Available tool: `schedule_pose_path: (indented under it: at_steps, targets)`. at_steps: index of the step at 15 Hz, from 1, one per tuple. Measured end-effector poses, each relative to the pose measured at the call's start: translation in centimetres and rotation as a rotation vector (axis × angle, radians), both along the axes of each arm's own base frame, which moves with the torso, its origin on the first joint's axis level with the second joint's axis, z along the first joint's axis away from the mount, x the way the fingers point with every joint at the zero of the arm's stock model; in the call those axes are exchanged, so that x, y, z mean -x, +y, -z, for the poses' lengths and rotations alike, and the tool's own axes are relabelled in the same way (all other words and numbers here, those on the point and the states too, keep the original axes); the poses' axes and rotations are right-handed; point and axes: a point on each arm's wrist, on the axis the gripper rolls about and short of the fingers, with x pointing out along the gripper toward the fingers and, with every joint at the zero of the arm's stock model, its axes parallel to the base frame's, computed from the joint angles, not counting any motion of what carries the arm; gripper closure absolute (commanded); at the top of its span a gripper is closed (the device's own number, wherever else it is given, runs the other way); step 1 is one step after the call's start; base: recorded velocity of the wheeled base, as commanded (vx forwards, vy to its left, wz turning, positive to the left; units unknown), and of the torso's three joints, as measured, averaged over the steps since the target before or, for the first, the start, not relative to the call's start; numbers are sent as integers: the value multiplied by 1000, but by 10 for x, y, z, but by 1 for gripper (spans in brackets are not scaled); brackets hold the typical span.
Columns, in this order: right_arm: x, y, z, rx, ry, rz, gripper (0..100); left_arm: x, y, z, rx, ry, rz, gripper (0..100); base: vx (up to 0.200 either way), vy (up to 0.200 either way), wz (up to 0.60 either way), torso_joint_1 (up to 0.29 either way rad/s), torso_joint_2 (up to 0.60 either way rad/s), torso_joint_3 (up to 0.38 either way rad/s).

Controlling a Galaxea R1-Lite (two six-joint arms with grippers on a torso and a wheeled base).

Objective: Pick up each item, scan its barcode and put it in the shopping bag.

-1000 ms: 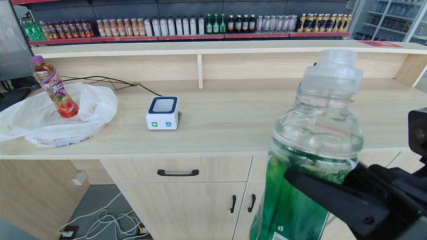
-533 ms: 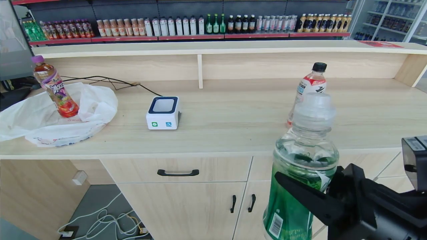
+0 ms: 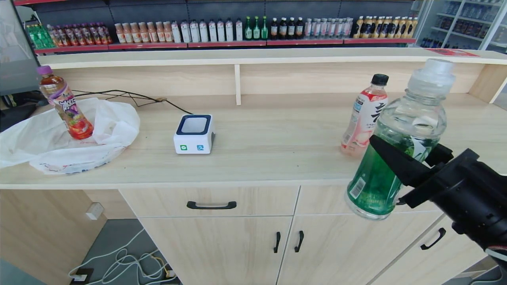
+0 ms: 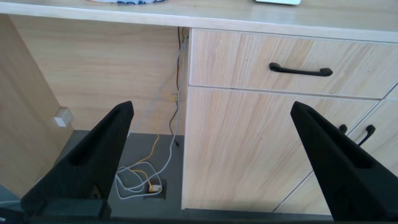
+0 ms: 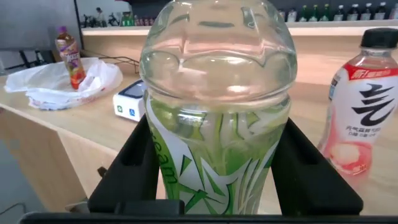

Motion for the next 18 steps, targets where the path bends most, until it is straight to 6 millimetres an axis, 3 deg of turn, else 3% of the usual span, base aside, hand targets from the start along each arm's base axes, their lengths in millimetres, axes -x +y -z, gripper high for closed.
schedule_pose_path:
  at_steps: [2, 5, 8, 14, 18]
  targets:
    - [-2, -6, -2, -3, -9, 27, 100, 0, 0, 0, 0, 0, 0, 0, 0, 0, 0, 0, 0, 0]
    - [-23, -4, -11, -16, -39, 73, 100, 0, 0, 0, 0, 0, 0, 0, 0, 0, 0, 0, 0, 0]
    - [-42, -5, -5, 15, -19, 88, 100, 0, 0, 0, 1, 0, 0, 0, 0, 0, 0, 0, 0, 0]
    - [-55, -3, 2, 14, 13, 99, 100, 0, 0, 0, 1, 0, 0, 0, 0, 0, 0, 0, 0, 0]
    - [-62, -3, 1, -20, 21, 94, 100, 0, 0, 0, 2, 0, 0, 0, 0, 200, 0, 2, 4, 4]
